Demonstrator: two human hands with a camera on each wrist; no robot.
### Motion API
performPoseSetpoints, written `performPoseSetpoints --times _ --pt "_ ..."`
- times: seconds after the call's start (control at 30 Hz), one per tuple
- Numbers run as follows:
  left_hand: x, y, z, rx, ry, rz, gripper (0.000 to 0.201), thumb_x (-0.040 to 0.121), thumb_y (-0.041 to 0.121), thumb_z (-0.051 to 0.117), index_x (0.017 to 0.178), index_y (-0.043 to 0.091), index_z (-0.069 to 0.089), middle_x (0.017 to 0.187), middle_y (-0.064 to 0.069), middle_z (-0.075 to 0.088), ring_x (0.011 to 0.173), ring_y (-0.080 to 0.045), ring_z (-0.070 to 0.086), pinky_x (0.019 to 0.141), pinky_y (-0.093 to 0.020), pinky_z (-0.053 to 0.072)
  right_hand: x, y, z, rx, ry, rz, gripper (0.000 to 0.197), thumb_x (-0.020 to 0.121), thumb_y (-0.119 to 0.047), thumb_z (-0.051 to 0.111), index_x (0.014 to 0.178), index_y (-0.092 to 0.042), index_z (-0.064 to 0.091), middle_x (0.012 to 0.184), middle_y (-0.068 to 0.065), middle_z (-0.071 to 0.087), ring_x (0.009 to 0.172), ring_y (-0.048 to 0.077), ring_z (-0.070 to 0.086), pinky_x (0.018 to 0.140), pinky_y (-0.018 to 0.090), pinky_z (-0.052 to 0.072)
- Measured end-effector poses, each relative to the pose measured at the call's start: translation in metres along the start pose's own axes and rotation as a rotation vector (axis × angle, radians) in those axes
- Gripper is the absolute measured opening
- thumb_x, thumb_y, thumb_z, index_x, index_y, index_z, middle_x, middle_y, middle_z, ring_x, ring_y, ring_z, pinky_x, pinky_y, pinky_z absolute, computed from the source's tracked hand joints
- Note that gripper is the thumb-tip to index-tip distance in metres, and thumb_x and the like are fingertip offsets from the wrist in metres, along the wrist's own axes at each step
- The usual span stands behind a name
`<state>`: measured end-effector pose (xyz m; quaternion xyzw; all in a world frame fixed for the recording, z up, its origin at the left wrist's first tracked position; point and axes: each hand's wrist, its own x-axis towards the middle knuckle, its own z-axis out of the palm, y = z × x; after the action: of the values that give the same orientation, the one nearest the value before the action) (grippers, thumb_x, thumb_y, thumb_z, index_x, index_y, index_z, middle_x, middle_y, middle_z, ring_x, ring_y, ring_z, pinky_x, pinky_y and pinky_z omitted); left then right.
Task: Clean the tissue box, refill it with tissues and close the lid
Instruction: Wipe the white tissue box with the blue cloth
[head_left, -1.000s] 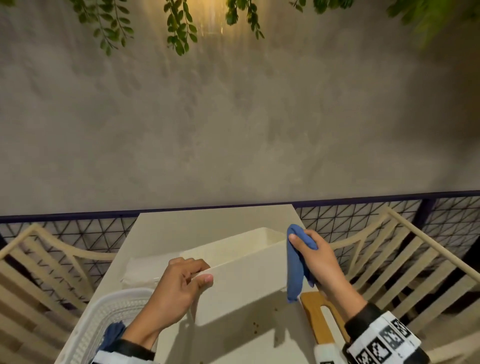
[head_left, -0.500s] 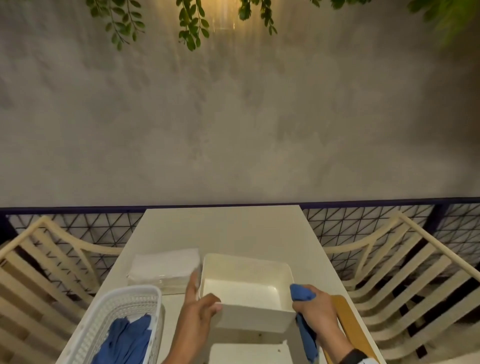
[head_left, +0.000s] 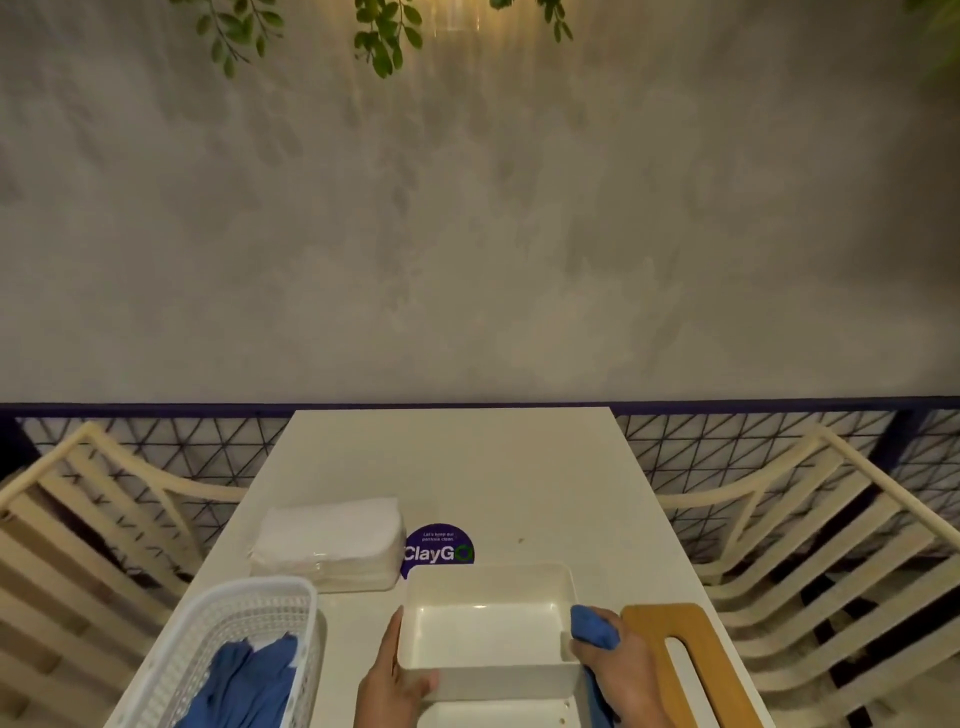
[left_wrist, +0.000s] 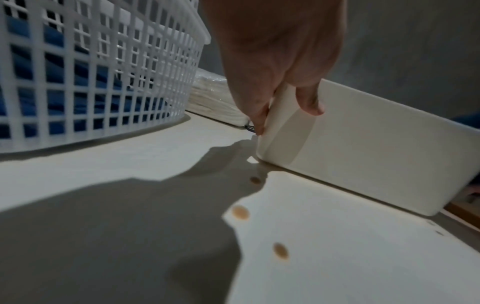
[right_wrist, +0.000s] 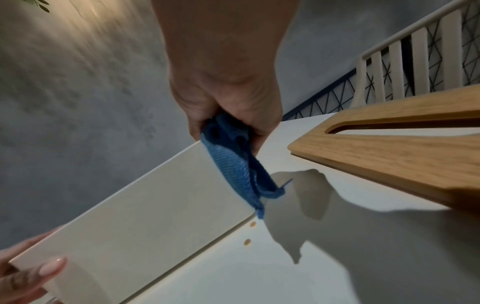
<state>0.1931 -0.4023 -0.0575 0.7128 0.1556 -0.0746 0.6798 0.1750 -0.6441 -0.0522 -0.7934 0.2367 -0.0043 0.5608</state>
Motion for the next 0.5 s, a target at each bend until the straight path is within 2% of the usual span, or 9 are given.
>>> performPoseSetpoints --times 0.07,0.1,0.13,0.2,0.27,0.33,0.37,0.43,0.5 --pt "-0.002 0.005 0.001 -0.037 -0.027 -0.006 0.080 0.073 -0.019 0.056 0.139 0.021 0.037 0.117 -0.008 0.060 0.091 -0.016 0.056 0.063 -0.001 0.045 0.004 0.001 0.000 0.028 0.031 -0.040 0.025 0.081 0.003 0.067 0.095 -0.017 0.061 0.090 0.005 0.067 0.076 0.013 0.061 0.064 0.010 0.048" --pt "-0.004 0.008 0.002 -0.012 -0.044 0.015 0.079 0.074 -0.021 0.054 0.140 0.019 0.036 0.113 -0.007 0.060 0.088 -0.011 0.057 0.058 0.000 0.044 0.006 0.000 0.000 0.029 0.033 -0.055 0.026 0.082 0.003 0.066 0.098 -0.016 0.058 0.088 0.005 0.065 0.075 0.010 0.058 0.059 0.010 0.045" --pt "-0.010 0.016 0.003 -0.011 -0.062 0.009 0.077 0.075 -0.022 0.052 0.140 0.018 0.035 0.108 -0.005 0.062 0.086 -0.007 0.056 0.055 -0.001 0.045 0.008 0.000 0.000 0.033 0.022 -0.061 0.027 0.083 0.001 0.066 0.100 -0.017 0.056 0.088 0.004 0.063 0.075 0.011 0.057 0.058 0.012 0.043" --pt "-0.021 0.025 0.006 0.047 -0.110 0.059 0.074 0.078 -0.022 0.049 0.139 0.018 0.034 0.101 0.003 0.061 0.085 -0.001 0.053 0.053 -0.002 0.045 0.009 0.001 -0.002 0.058 -0.001 -0.035 0.026 0.084 -0.006 0.067 0.102 -0.016 0.052 0.090 0.005 0.062 0.082 0.019 0.058 0.061 0.019 0.043" --pt "-0.028 0.029 0.005 0.041 -0.159 0.095 0.072 0.080 -0.022 0.047 0.140 0.015 0.031 0.107 0.000 0.058 0.083 0.003 0.049 0.051 0.001 0.042 0.008 0.003 -0.004 0.066 0.010 0.004 0.022 0.085 -0.011 0.067 0.095 -0.012 0.048 0.088 0.011 0.060 0.081 0.023 0.058 0.060 0.026 0.043" --pt "-0.033 0.030 0.006 0.079 -0.105 0.122 0.071 0.082 -0.018 0.051 0.142 0.013 0.027 0.121 -0.002 0.048 0.084 0.004 0.046 0.057 0.004 0.039 0.001 0.001 -0.008 0.062 0.043 0.004 0.020 0.087 -0.010 0.064 0.081 -0.011 0.044 0.081 0.012 0.056 0.073 0.021 0.055 0.057 0.028 0.040" --pt "-0.035 0.029 0.006 0.129 -0.044 0.155 0.071 0.082 -0.012 0.056 0.142 0.014 0.027 0.128 0.000 0.044 0.091 0.002 0.045 0.068 0.003 0.038 -0.003 -0.001 -0.010 0.049 0.069 -0.021 0.021 0.088 -0.007 0.062 0.077 -0.011 0.044 0.079 0.012 0.055 0.071 0.021 0.054 0.056 0.028 0.040" --pt "-0.039 0.027 0.005 0.235 0.063 0.225 0.065 0.083 0.002 0.063 0.139 0.019 0.033 0.139 -0.002 0.039 0.111 -0.005 0.037 0.089 -0.012 0.033 -0.016 -0.009 -0.011 0.008 0.112 -0.113 0.018 0.087 -0.004 0.061 0.074 -0.008 0.048 0.075 0.013 0.058 0.071 0.026 0.056 0.059 0.033 0.043" --pt "-0.046 0.027 0.008 0.265 0.023 0.287 0.051 0.086 0.014 0.062 0.130 0.029 0.041 0.139 0.000 0.041 0.121 -0.008 0.038 0.094 -0.016 0.032 -0.034 -0.021 -0.007 -0.010 0.065 -0.181 0.014 0.086 -0.007 0.062 0.073 -0.008 0.055 0.074 0.012 0.062 0.070 0.025 0.059 0.059 0.033 0.045"
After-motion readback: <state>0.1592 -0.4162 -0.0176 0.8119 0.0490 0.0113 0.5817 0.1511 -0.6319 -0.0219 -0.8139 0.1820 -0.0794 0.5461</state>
